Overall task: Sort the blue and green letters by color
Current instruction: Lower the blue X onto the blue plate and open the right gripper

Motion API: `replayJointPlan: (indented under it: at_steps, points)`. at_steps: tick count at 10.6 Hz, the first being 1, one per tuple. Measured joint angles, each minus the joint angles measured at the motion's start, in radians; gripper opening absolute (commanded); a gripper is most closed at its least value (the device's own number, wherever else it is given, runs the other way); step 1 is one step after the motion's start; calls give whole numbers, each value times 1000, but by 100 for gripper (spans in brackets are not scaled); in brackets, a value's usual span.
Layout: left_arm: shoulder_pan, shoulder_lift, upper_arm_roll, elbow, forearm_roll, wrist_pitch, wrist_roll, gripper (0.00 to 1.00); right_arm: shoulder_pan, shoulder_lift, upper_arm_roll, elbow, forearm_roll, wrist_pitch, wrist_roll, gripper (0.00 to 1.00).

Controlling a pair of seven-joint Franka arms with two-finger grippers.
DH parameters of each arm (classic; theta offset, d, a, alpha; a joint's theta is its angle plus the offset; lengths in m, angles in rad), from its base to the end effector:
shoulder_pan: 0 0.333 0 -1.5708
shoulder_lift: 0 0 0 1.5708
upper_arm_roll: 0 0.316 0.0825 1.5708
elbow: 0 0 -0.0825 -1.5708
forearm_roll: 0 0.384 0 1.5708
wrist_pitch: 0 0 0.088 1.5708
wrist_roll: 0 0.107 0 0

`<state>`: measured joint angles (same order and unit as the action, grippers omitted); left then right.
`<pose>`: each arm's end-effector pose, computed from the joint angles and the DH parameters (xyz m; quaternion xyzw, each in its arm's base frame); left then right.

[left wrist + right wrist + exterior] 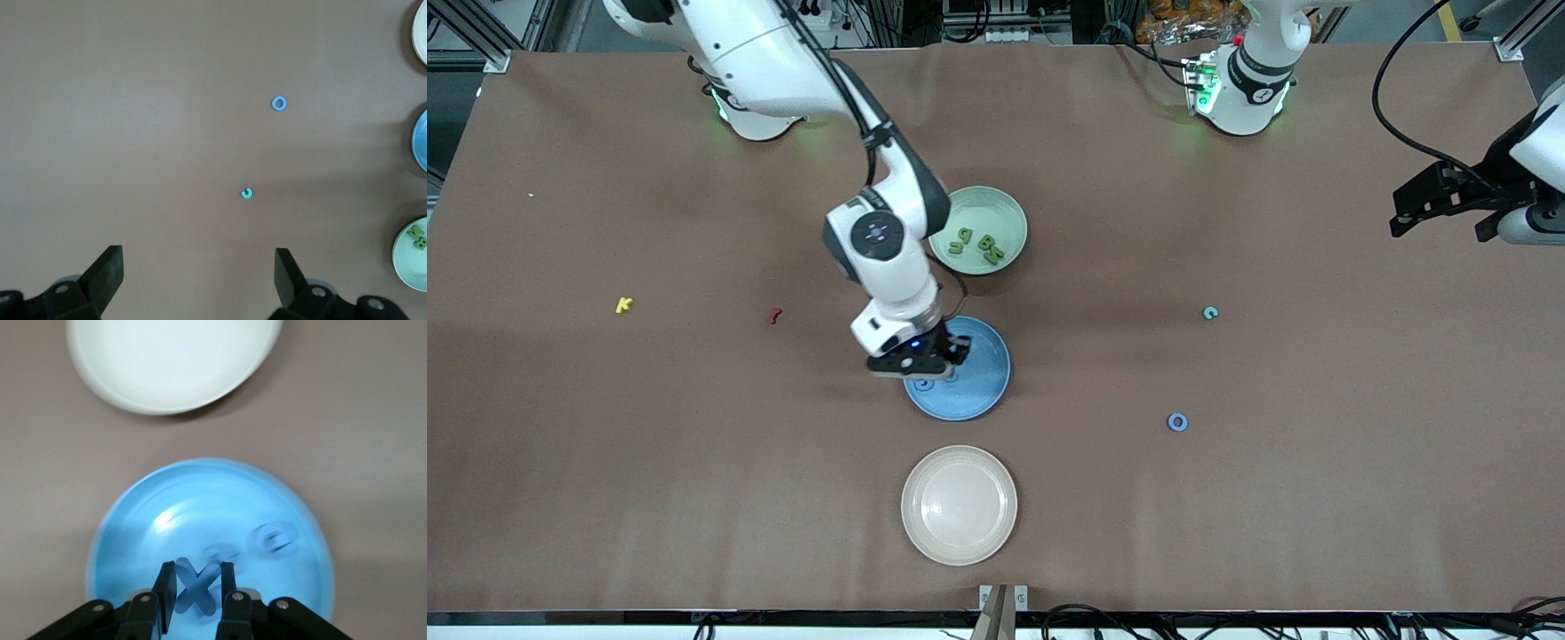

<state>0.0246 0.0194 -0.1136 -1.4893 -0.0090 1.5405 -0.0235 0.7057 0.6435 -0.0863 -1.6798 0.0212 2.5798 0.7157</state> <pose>0.5558 -0.0499 0.6494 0.9993 -0.0329 0.0156 0.0065 0.5693 0.4153 0.2543 -0.9905 0.0440 -0.1124 0.0660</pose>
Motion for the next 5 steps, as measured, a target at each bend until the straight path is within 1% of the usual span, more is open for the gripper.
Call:
replayJointPlan:
  at_steps: [1,3,5]
  points:
    - [0,0,3,1,0,-3,0,100,28,6,7,12,0,0,23,100]
    - [0,-1,3,5,0,-8,0,100,48,9,16,16,-2,-2,121,100]
    - [1,-1,6,7,0,-10,0,100,17,8,9,18,-2,-34,108,100]
